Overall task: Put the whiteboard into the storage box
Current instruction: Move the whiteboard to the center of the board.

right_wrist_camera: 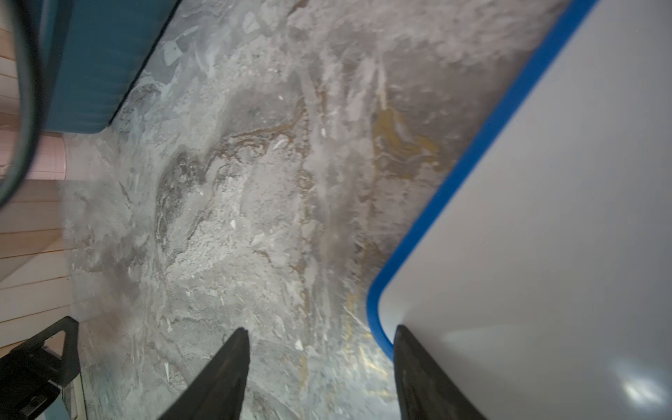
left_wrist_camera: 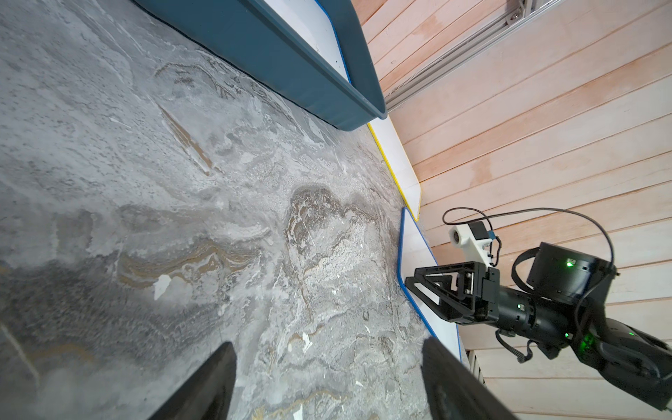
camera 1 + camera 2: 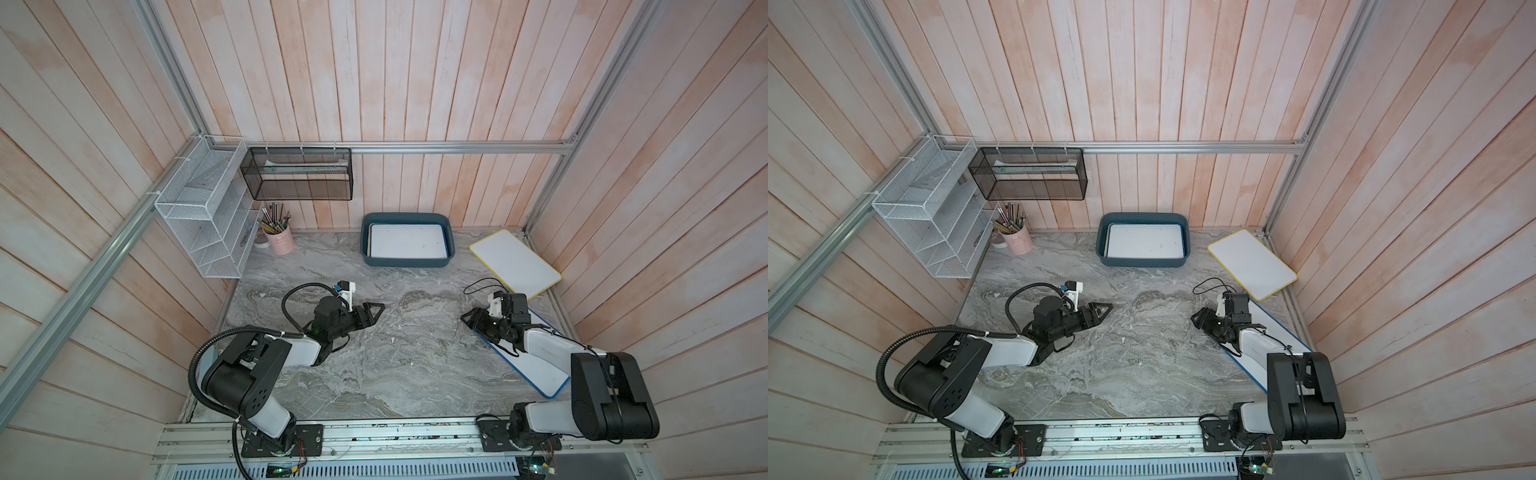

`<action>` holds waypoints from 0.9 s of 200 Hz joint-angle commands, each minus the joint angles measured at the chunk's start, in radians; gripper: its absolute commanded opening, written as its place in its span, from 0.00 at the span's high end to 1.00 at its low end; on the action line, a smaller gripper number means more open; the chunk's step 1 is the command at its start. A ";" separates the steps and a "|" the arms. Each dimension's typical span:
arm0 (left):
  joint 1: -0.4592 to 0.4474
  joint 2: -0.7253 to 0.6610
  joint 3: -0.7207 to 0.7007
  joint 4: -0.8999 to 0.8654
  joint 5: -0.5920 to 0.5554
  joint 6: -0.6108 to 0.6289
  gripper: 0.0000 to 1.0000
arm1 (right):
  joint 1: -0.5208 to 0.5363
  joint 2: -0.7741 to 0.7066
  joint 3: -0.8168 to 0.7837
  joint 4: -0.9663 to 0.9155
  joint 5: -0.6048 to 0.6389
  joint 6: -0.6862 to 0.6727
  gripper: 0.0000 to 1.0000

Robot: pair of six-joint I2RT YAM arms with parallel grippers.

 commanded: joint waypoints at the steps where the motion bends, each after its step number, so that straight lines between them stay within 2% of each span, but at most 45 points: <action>1: -0.006 0.007 -0.007 0.016 -0.004 0.002 0.18 | 0.082 0.096 -0.022 -0.009 -0.014 0.087 0.36; 78: -0.006 -0.052 -0.021 -0.059 -0.056 0.022 0.18 | 0.309 0.340 0.114 0.198 -0.068 0.219 0.36; 136: -0.006 -0.101 -0.024 -0.105 -0.075 0.027 0.18 | 0.502 0.557 0.334 0.417 -0.153 0.378 0.37; 158: -0.006 -0.129 -0.028 -0.127 -0.093 0.030 0.18 | 0.520 0.585 0.404 0.429 -0.173 0.379 0.37; 180: -0.006 -0.138 -0.036 -0.130 -0.089 0.030 0.18 | 0.488 0.551 0.418 0.391 -0.174 0.317 0.37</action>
